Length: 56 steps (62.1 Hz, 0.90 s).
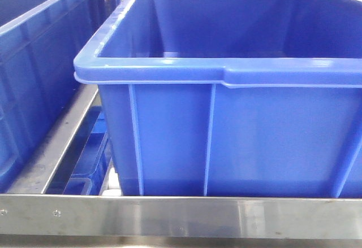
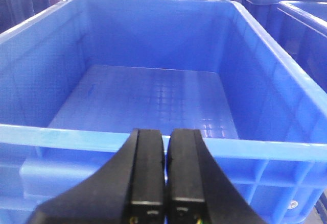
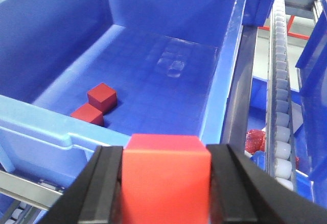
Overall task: Pick red cube and place on left shelf
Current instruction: 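Turn and drive the base up to the blue crate on the shelf, then lower the held red cube into the blue crate with the right gripper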
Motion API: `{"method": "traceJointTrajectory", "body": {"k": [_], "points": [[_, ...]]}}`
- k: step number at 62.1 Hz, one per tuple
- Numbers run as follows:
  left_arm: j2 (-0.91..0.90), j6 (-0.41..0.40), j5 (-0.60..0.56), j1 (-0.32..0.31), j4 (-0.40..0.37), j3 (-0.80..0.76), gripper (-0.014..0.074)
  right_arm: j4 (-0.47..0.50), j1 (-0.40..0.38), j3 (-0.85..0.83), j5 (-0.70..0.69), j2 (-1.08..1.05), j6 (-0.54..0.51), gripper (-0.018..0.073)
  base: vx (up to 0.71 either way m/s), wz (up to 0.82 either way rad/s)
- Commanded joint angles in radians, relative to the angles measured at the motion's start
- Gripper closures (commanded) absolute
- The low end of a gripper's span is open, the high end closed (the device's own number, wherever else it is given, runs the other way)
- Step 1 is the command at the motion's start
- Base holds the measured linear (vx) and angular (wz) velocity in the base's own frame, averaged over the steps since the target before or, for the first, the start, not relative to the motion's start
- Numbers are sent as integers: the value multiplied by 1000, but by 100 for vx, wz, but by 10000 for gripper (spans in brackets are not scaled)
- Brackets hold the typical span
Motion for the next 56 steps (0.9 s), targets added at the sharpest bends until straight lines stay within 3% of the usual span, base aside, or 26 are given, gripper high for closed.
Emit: {"method": "traceJointTrajectory", "body": {"k": [1, 22, 35, 56], "points": [[-15, -7, -96, -7, -7, 24, 495, -13, -2, -26, -82, 13, -2, 501, 0, 0], [-15, -7, -96, -7, -7, 24, 495, -39, -2, -42, -98, 15, -2, 501, 0, 0], [-15, -7, -96, -7, -7, 24, 495, -50, -2, -210, -70, 130, -6, 501, 0, 0], [-15, -7, -96, -7, -7, 24, 495, -57, 196, -515, -23, 567, -7, 501, 0, 0]]}}
